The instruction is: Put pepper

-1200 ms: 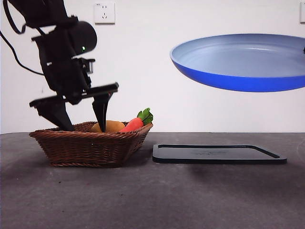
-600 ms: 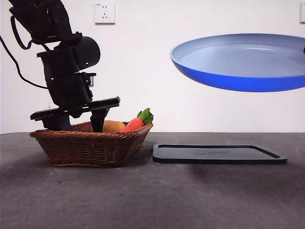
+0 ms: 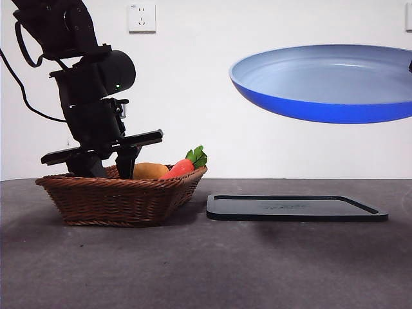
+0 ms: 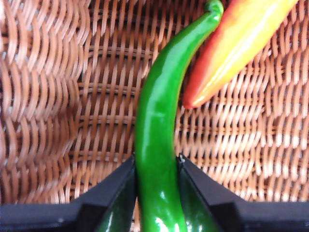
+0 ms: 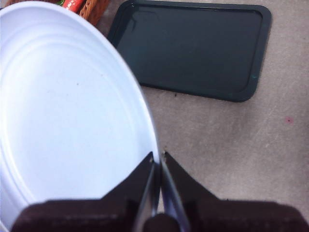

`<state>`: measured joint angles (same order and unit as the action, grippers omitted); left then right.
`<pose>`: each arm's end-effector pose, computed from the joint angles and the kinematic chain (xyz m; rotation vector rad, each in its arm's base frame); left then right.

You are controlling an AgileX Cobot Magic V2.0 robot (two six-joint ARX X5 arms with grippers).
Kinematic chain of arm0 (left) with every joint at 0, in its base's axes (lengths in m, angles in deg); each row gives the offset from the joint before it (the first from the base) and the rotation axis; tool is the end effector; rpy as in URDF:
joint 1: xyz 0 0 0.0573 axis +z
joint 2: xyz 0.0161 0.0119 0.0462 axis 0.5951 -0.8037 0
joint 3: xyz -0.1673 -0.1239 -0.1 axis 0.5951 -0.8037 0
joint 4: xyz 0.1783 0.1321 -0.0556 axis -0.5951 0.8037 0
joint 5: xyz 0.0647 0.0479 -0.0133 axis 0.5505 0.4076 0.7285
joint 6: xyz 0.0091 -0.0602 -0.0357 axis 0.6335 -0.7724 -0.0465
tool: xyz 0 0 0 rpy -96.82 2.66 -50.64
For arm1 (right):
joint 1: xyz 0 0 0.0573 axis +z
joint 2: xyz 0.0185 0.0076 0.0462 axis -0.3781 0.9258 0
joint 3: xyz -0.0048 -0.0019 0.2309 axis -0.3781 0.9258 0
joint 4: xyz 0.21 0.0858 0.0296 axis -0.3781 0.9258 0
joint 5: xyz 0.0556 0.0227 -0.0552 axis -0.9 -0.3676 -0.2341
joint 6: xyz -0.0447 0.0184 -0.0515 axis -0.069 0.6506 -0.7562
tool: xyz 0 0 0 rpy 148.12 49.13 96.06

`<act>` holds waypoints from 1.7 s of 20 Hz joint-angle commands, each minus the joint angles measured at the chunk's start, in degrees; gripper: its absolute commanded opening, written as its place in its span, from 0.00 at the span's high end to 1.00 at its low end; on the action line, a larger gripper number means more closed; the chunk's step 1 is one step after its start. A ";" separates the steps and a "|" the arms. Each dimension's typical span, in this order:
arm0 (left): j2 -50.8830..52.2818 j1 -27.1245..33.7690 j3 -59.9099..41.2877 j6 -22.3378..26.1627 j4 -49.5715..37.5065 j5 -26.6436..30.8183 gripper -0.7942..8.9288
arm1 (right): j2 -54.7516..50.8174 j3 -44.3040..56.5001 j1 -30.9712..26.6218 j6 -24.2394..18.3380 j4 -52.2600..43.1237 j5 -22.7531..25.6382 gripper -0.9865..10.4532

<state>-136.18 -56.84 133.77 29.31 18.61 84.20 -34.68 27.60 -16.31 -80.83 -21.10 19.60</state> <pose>0.3493 -0.1312 0.1453 -0.1952 1.1616 -0.1039 0.1820 0.0369 0.2591 0.0710 0.8368 0.4267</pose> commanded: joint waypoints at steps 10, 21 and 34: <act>13.14 -1.22 1.09 0.11 0.50 -10.53 0.82 | 4.90 -1.09 0.11 2.36 -2.60 -0.33 0.91; 17.53 -19.04 1.07 7.76 3.02 -12.74 0.82 | 22.36 -1.09 3.52 11.39 -10.27 -7.37 0.91; 9.31 -24.61 1.07 10.69 3.58 -7.15 0.70 | 23.02 -1.09 7.30 14.38 -11.17 -7.34 0.91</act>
<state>-125.80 -80.79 133.77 39.15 22.65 76.77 -12.34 27.60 -9.31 -67.04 -31.55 12.98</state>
